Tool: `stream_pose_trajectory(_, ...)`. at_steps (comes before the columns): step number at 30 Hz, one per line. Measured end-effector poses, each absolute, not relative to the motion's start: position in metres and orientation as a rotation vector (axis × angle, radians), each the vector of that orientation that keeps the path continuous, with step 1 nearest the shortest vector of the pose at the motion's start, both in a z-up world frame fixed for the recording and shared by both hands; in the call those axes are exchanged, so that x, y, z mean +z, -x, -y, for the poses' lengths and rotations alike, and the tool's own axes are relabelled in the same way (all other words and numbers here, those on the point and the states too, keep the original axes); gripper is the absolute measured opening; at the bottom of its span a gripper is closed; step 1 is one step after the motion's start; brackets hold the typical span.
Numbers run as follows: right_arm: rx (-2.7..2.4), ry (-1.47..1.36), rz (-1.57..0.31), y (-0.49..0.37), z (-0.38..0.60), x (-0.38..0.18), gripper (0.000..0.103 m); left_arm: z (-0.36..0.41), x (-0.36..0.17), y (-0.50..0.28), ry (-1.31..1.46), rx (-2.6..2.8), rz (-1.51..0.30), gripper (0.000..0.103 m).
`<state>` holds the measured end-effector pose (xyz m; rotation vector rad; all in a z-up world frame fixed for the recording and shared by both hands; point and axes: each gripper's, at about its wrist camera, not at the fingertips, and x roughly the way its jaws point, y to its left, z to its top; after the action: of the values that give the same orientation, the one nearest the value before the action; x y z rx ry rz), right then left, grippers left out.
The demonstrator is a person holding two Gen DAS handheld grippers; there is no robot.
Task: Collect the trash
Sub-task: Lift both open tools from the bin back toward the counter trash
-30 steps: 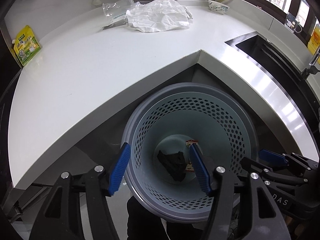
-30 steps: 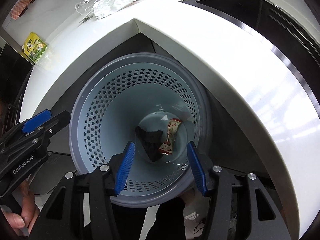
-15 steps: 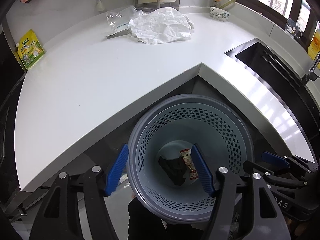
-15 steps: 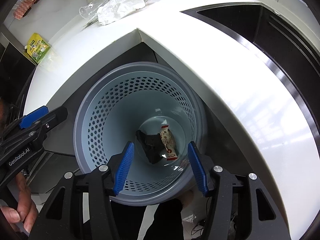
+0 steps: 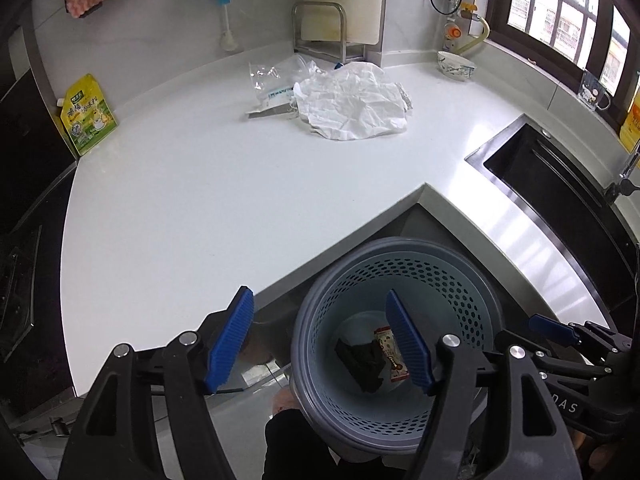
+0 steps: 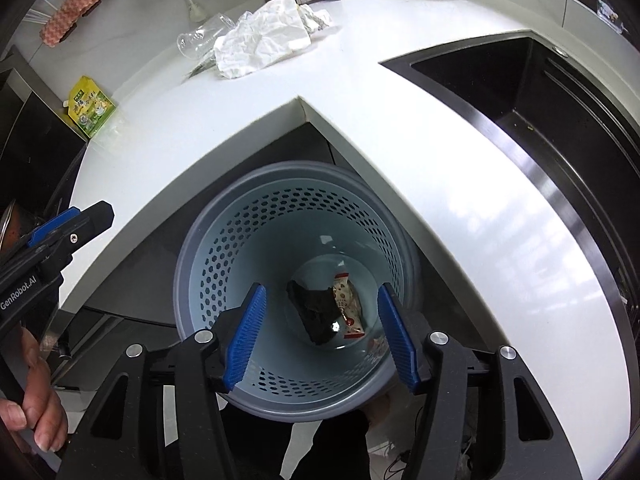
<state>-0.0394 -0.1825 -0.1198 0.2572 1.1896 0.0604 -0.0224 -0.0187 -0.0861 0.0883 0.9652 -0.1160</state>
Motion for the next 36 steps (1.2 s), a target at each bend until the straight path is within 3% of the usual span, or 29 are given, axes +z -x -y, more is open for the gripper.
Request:
stream_pose_trajectory(16,0.038,-0.256,-1.093,-0.003,0.159,-0.079,0.058,-0.018,-0.047,-0.02,-0.072,-0.11,-0.882,0.073)
stream_pose_trajectory(36,-0.106,-0.33,-1.013,-0.069,0.139,-0.061,0.058,-0.04,-0.039,-0.11,-0.128,-0.238,-0.85,0.073)
